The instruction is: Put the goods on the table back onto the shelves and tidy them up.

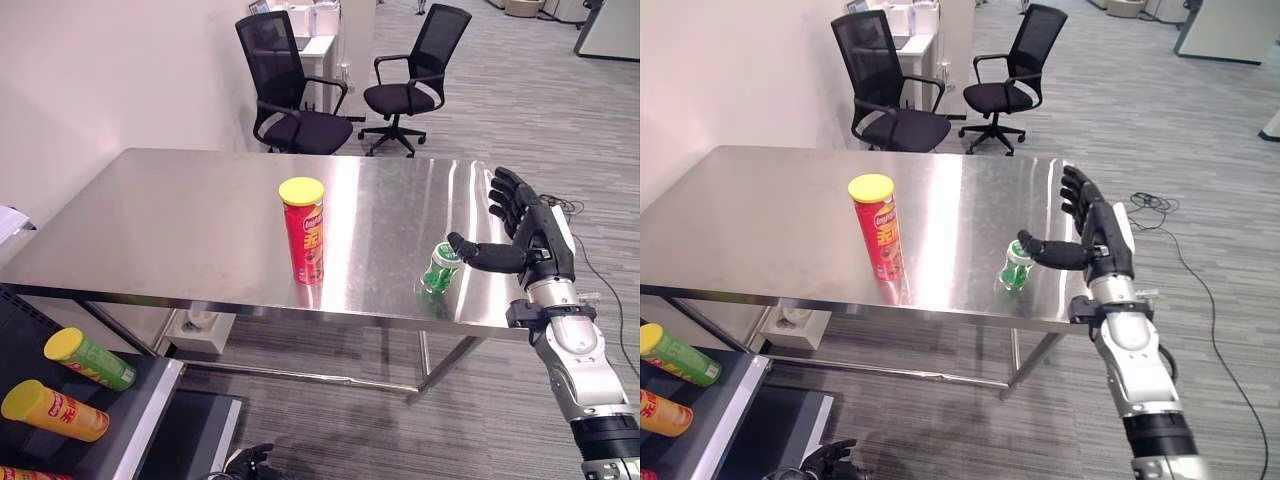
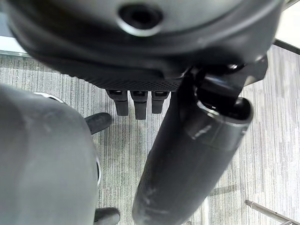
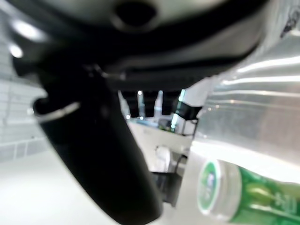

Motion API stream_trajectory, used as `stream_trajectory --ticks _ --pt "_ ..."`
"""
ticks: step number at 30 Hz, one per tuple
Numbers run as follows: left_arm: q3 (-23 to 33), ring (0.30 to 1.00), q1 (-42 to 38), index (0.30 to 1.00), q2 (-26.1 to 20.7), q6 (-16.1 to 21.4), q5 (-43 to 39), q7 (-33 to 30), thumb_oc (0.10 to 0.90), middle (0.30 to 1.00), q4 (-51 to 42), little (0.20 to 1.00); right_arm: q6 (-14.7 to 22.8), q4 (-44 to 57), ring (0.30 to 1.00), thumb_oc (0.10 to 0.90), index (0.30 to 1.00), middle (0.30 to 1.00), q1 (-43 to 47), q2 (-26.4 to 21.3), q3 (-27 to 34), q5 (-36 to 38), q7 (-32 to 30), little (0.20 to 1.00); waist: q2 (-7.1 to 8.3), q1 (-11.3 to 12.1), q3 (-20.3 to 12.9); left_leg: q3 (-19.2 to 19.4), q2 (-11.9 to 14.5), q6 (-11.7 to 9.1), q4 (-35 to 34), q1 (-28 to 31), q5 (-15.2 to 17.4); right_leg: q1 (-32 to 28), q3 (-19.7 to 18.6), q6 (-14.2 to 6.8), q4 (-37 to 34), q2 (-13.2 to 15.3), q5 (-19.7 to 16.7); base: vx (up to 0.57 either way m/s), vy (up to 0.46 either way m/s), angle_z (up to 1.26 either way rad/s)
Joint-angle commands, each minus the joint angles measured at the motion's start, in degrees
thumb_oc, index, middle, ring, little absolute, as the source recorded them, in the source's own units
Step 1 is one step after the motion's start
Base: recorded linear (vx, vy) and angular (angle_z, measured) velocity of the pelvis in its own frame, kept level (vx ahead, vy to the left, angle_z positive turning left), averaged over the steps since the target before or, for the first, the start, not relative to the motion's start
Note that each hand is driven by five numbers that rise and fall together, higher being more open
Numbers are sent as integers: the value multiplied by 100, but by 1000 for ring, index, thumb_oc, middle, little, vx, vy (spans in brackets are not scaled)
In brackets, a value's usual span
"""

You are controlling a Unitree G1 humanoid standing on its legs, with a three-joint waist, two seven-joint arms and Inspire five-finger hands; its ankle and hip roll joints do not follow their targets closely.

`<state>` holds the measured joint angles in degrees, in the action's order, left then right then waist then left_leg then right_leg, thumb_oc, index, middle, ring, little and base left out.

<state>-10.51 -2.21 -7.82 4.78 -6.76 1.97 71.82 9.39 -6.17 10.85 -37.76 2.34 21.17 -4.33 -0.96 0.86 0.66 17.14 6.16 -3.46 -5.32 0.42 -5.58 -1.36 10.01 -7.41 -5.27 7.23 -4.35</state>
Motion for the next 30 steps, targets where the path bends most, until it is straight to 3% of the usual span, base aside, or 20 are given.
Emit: stream_trajectory --ticks 1,14,30 --pt "-87 900 -241 900 -284 251 -51 46 800 900 205 900 570 299 900 800 900 900 312 -128 397 -94 -88 900 327 174 -134 -136 171 -251 32 172 394 -346 -10 -198 193 185 363 8 -4 3" --pt "3 900 -180 900 -307 265 -111 95 800 900 83 900 437 398 900 800 900 900 -147 258 189 -77 269 900 333 178 -116 -153 167 -246 32 169 410 -344 17 -195 194 180 370 2 -1 1" --pt "-65 900 -81 900 -329 262 -91 78 800 900 -47 900 344 -119 900 800 900 900 -169 643 182 -524 -71 900 313 193 -116 -176 151 -216 32 221 447 -349 -15 -184 191 179 365 0 0 0"
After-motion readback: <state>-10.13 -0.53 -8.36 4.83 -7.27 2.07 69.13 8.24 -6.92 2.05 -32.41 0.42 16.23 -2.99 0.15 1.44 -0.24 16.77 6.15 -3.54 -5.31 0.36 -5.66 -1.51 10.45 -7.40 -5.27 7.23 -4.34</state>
